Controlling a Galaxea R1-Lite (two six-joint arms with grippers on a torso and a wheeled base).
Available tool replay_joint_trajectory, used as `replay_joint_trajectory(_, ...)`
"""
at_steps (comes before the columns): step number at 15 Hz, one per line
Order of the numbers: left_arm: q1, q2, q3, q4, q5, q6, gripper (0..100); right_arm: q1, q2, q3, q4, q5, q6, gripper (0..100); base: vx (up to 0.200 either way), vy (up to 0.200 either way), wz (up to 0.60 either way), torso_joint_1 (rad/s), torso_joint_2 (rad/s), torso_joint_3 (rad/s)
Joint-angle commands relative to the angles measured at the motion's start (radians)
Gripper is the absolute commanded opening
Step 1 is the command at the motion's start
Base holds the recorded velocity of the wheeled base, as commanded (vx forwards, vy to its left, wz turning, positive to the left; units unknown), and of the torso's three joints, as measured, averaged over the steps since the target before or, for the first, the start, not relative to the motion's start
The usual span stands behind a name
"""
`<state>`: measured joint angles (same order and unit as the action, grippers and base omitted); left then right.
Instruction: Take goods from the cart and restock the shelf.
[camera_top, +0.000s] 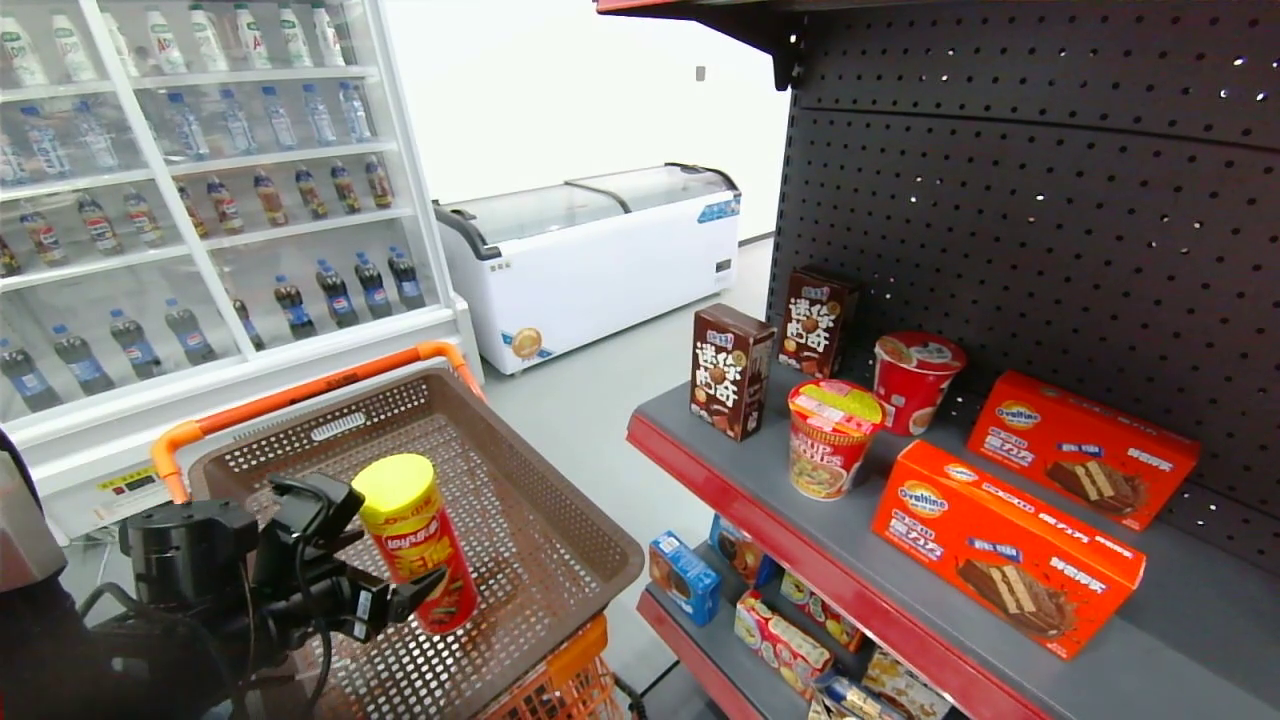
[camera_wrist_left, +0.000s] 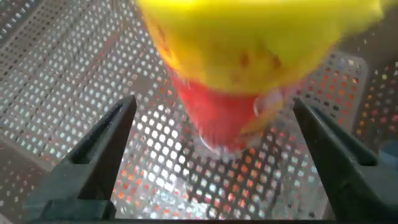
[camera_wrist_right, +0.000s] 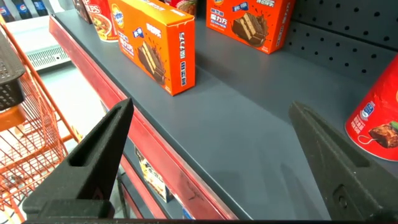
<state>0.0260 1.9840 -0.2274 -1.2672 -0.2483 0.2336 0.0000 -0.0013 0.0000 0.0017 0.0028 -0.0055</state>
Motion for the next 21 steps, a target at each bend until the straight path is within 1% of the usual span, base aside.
replay_joint_trajectory(1, -0.015, 0.030, -0.039, 0.002, 0.000, -0.007, 100, 0.000, 0.001, 0.000, 0.000, 0.000, -0.001, 100, 0.000, 0.000, 0.00, 0.000, 0.00, 0.000)
replay_joint_trajectory(2, -0.021, 0.050, -0.058, 0.002, 0.001, -0.007, 100, 0.000, 0.001, 0.000, 0.000, 0.000, -0.001, 100, 0.000, 0.000, 0.00, 0.000, 0.00, 0.000)
replay_joint_trajectory(5, -0.046, 0.068, -0.070, 0.003, 0.001, -0.013, 100, 0.000, 0.001, 0.000, 0.000, 0.000, -0.001, 100, 0.000, 0.000, 0.00, 0.000, 0.00, 0.000)
replay_joint_trajectory(6, -0.051, 0.078, -0.075, 0.003, 0.000, -0.025, 100, 0.000, 0.001, 0.000, 0.000, 0.000, -0.001, 100, 0.000, 0.000, 0.00, 0.000, 0.00, 0.000)
replay_joint_trajectory(8, -0.064, 0.085, -0.081, -0.009, 0.003, -0.065, 100, 0.000, 0.001, 0.000, 0.000, 0.000, -0.001, 100, 0.000, 0.000, 0.00, 0.000, 0.00, 0.000)
replay_joint_trajectory(9, -0.064, 0.087, -0.092, -0.009, 0.003, -0.069, 0, 0.000, 0.001, 0.000, 0.000, 0.000, -0.001, 100, 0.000, 0.000, 0.00, 0.000, 0.00, 0.000)
replay_joint_trajectory(11, -0.064, 0.085, -0.099, -0.001, 0.004, -0.071, 0, 0.000, 0.001, 0.000, 0.000, 0.000, -0.001, 100, 0.000, 0.000, 0.00, 0.000, 0.00, 0.000)
replay_joint_trajectory(14, -0.066, 0.061, -0.078, -0.009, 0.004, -0.062, 0, 0.000, 0.001, 0.000, 0.000, 0.000, -0.001, 100, 0.000, 0.000, 0.00, 0.000, 0.00, 0.000)
replay_joint_trajectory(16, -0.066, -0.021, -0.066, 0.005, 0.044, -0.059, 0, 0.000, 0.001, 0.000, 0.000, 0.000, -0.001, 100, 0.000, 0.000, 0.00, 0.000, 0.00, 0.000)
replay_joint_trajectory(17, -0.064, -0.111, -0.061, 0.012, 0.087, -0.059, 0, 0.000, 0.001, 0.000, 0.000, 0.000, -0.001, 100, 0.000, 0.000, 0.00, 0.000, 0.00, 0.000)
replay_joint_trajectory(18, -0.063, -0.177, -0.058, 0.057, 0.113, -0.059, 0, 0.000, 0.001, 0.000, 0.000, 0.000, -0.001, 100, 0.000, 0.000, 0.00, 0.000, 0.00, 0.000)
replay_joint_trajectory(21, -0.060, -0.413, -0.059, 0.221, 0.123, -0.077, 0, 0.000, 0.001, 0.000, 0.000, 0.000, -0.001, 100, 0.000, 0.000, 0.00, 0.000, 0.00, 0.000)
